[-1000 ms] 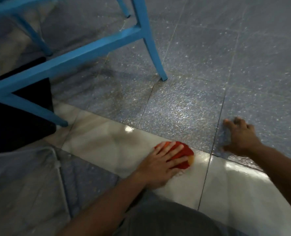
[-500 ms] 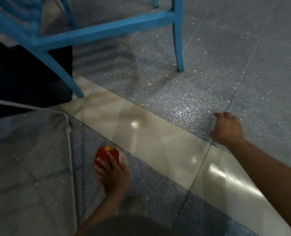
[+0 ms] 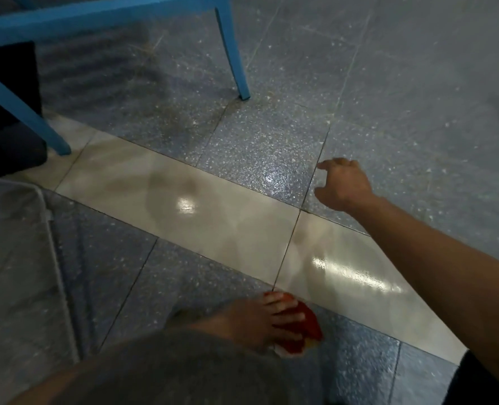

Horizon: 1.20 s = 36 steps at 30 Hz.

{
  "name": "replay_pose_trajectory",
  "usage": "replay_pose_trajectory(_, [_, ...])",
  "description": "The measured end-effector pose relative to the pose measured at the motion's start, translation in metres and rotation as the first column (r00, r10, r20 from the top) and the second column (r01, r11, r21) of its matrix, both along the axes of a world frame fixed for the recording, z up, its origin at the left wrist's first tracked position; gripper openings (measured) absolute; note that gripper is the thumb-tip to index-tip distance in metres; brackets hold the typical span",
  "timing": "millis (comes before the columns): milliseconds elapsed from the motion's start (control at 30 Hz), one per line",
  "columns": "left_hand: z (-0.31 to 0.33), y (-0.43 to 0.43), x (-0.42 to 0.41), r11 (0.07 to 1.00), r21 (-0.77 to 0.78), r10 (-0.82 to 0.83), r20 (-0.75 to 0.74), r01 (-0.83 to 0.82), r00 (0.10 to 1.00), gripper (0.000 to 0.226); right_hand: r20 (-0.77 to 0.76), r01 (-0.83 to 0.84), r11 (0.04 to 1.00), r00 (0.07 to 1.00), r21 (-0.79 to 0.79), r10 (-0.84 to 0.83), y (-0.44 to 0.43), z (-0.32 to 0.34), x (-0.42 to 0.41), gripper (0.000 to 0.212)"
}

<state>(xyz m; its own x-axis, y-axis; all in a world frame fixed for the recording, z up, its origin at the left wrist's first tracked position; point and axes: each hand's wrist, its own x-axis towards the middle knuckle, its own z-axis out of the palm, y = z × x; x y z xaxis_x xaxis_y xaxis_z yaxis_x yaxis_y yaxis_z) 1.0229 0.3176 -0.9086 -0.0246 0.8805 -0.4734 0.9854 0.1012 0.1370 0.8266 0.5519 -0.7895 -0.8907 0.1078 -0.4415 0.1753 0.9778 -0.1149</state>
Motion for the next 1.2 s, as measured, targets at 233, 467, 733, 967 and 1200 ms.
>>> replay_pose_trajectory(233, [-0.006,-0.170,-0.063,0.546,-0.138,0.815,-0.142,-0.826,0.562,0.066,0.072,-0.108,0.993,0.991,-0.044,0.111,-0.032,-0.015,0.031,0.065])
replay_pose_trajectory(467, [0.004,-0.213,-0.019,-0.293,-0.026,0.949,-0.133,-0.956,-0.287,0.063,0.079,-0.230,0.967,0.968,-0.114,0.240,-0.090,-0.021,0.043,0.064])
replay_pose_trajectory(733, [0.057,-0.186,0.026,-0.414,-0.221,0.904,0.017,-0.883,-0.428,0.054,0.134,-0.161,0.976,0.974,-0.147,0.181,-0.080,0.041,0.069,0.055])
replay_pose_trajectory(967, [0.175,-0.179,-0.009,-0.749,-0.471,0.394,0.248,-0.466,-0.885,0.038,0.262,-0.073,0.977,0.957,-0.198,0.125,-0.053,0.135,0.131,0.046])
replay_pose_trajectory(1200, [0.332,-0.127,0.006,-0.587,-0.746,0.003,0.387,-0.315,-0.922,0.049,0.375,0.059,0.894,0.918,-0.444,0.126,-0.068,0.255,0.158,0.053])
